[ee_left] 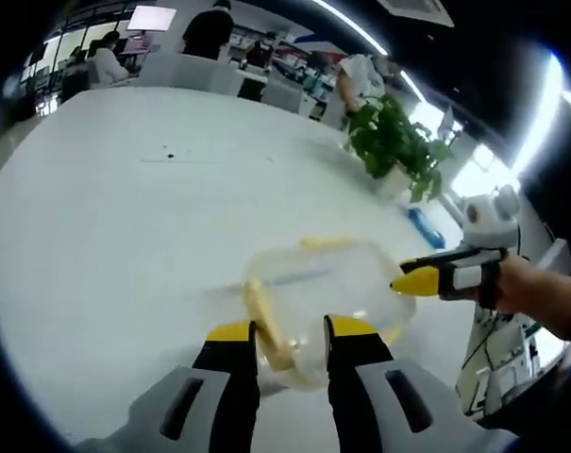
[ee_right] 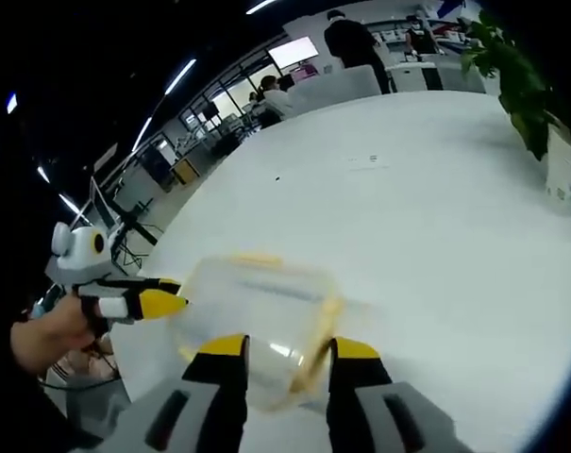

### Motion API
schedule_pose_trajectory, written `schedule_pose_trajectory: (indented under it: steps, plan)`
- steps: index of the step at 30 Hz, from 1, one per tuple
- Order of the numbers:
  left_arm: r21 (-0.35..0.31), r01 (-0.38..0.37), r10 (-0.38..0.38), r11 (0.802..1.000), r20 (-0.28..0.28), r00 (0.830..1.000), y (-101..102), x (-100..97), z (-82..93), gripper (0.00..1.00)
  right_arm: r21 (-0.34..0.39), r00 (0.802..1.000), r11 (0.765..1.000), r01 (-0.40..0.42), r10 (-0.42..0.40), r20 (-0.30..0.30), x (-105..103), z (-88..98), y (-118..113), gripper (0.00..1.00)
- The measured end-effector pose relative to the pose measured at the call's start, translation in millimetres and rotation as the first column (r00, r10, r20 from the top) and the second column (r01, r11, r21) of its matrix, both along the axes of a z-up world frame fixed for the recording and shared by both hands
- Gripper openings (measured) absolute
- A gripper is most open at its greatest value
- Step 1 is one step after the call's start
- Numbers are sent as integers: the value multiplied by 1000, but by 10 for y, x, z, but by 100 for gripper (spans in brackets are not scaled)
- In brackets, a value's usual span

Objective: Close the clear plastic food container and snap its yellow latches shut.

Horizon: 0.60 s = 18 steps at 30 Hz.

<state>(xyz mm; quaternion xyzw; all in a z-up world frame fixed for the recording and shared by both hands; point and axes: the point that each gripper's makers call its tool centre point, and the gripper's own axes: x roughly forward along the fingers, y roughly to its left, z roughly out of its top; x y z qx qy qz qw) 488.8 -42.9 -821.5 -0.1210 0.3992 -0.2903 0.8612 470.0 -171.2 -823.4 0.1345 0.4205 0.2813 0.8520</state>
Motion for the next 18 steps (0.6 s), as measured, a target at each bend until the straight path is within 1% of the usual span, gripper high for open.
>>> schedule_pose_trajectory:
  steps: [5, 10, 18]
  plan:
    - [-4, -4, 4, 1000, 5, 1000, 37, 120, 10, 24, 2, 1000, 1000, 4, -4, 0, 109, 1, 55, 30]
    - [6, -4, 4, 1000, 1, 1000, 101, 226, 20, 24, 8, 1000, 1000, 8, -8, 8, 221, -2, 122, 30]
    - [4, -14, 14, 1000, 17, 1000, 197, 429, 23, 24, 16, 999, 999, 28, -28, 16, 418, -2, 206, 30]
